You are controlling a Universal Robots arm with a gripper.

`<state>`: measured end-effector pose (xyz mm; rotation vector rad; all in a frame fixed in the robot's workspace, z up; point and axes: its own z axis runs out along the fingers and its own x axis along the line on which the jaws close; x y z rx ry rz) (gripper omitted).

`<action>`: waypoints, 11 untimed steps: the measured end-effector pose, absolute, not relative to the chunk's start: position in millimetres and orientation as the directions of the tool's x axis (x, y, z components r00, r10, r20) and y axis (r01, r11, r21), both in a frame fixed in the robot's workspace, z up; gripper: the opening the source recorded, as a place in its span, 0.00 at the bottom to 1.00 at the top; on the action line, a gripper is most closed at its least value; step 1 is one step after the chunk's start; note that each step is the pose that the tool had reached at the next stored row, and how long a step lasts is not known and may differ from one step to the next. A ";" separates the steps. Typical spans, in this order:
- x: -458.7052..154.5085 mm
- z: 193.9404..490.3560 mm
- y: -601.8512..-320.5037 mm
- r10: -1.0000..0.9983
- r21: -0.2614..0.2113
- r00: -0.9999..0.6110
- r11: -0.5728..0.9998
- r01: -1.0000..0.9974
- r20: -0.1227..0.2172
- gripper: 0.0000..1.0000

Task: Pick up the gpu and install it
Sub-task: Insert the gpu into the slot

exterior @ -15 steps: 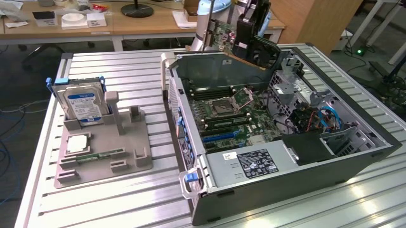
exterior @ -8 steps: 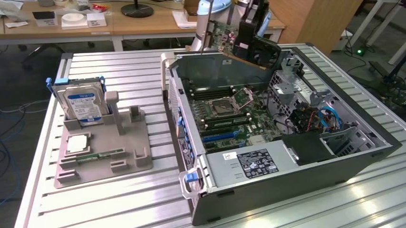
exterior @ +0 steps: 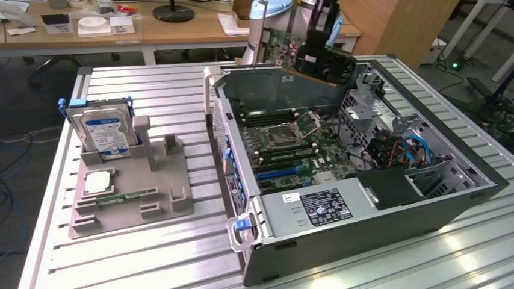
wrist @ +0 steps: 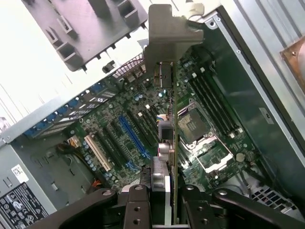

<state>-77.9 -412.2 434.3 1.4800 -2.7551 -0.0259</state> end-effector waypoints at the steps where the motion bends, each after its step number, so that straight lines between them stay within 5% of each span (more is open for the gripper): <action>1: -77.9 434.3 -412.2 -0.842 0.021 -0.540 0.540 -0.841 0.005 0.28; 11: -77.9 434.3 -412.2 -0.910 0.021 -0.415 0.415 -0.910 0.004 0.28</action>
